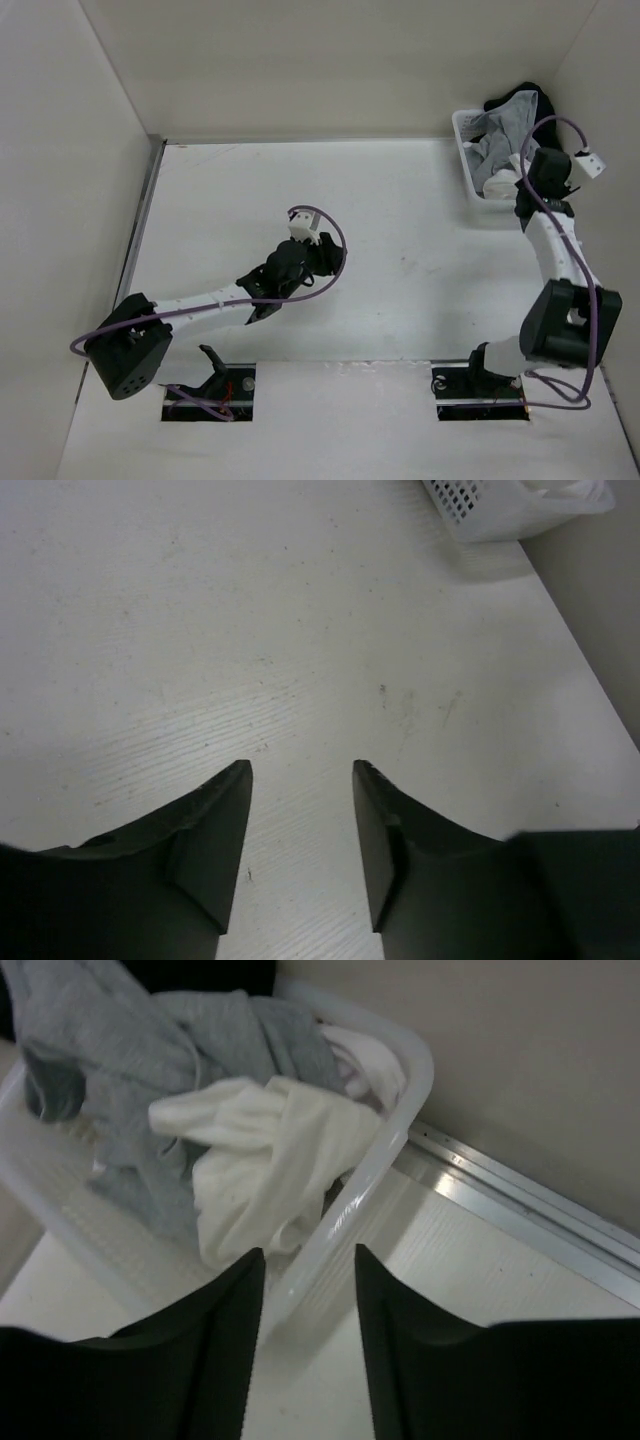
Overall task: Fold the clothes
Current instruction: Grab the tank top from the pile
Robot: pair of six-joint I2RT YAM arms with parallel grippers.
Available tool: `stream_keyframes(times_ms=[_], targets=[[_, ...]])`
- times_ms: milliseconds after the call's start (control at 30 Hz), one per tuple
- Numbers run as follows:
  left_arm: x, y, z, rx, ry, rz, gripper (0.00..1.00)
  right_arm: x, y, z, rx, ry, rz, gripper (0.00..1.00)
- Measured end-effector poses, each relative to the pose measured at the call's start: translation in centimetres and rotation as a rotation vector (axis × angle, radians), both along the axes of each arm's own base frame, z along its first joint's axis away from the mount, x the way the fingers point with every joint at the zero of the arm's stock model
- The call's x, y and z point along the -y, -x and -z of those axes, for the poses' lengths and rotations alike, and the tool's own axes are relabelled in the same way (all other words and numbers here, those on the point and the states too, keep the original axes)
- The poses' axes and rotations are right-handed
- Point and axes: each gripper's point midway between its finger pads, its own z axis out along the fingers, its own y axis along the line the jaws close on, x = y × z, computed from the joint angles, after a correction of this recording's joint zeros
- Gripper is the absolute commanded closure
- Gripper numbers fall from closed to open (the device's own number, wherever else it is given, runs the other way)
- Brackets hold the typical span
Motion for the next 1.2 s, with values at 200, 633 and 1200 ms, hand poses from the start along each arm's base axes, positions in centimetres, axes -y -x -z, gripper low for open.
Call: stream_keyframes(times_ms=[200,633,1200], targets=[[-0.3,0.1,0.2,0.007,0.013,-0.001,0.47,4.2,-4.7,2.0,-0.023,-0.036,0.032,0.45],[0.2,-0.3,1.0,-0.002,0.017,0.005,0.46,5.4,-8.4,7.8,-0.071,-0.167,-0.010,0.86],[-1.4,-1.8,1.2,-0.032,0.044,-0.061,0.47,-10.9,-3.6,-17.0,0.480,-0.051,-0.379,0.97]])
